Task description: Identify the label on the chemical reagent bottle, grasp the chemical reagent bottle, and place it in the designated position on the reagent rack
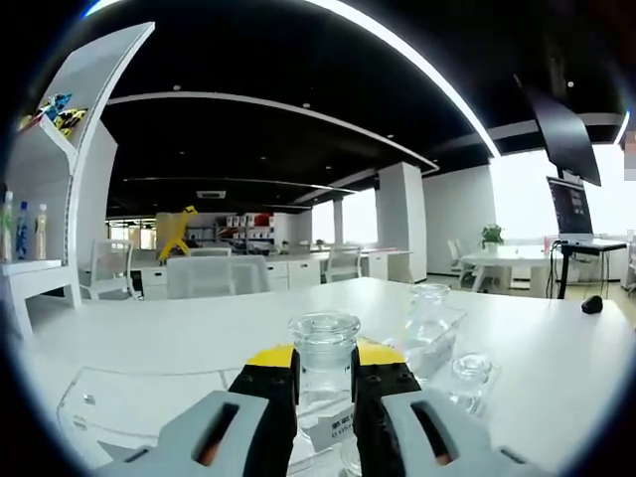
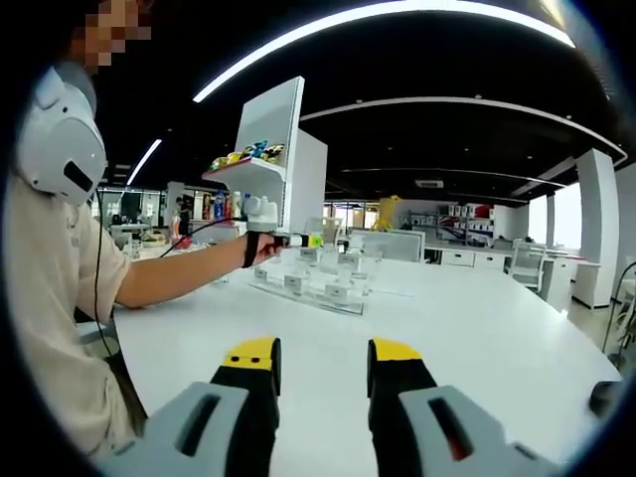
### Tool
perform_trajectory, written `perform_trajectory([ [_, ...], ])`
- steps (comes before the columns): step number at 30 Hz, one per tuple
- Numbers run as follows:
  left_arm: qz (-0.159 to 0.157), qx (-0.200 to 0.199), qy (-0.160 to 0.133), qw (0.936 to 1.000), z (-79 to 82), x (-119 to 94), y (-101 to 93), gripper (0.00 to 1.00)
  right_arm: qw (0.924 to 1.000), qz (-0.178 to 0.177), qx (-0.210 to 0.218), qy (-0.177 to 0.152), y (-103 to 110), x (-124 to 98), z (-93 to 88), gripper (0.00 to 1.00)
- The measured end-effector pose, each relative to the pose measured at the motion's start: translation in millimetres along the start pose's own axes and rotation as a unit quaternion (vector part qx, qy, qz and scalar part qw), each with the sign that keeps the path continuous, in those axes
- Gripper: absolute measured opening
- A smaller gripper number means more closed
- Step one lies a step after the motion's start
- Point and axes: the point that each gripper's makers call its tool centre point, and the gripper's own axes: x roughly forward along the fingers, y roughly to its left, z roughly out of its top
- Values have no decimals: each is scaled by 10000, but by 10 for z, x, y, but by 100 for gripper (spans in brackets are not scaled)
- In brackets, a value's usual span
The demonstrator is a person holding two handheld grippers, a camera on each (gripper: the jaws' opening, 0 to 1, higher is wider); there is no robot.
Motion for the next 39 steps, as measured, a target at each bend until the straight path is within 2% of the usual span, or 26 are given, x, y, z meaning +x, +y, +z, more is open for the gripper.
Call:
perform_trajectory([
  [15, 38, 28, 12, 10000, 1, -7, 6, 21, 10000, -20, -23, -3, 7, -5, 24, 34],
  [24, -93, -72, 263, 9996, -22, -34, -14, 21, 10000, -9, -39, -7, 13, 3, 35, 34],
  [34, -130, 48, 342, 9993, -16, -67, -32, 25, 10000, -24, -70, -25, 10, -16, 60, 34],
  [39, -169, 171, 360, 9991, 40, -93, -59, 28, 10000, -36, -84, -37, 10, -17, 76, 34],
])
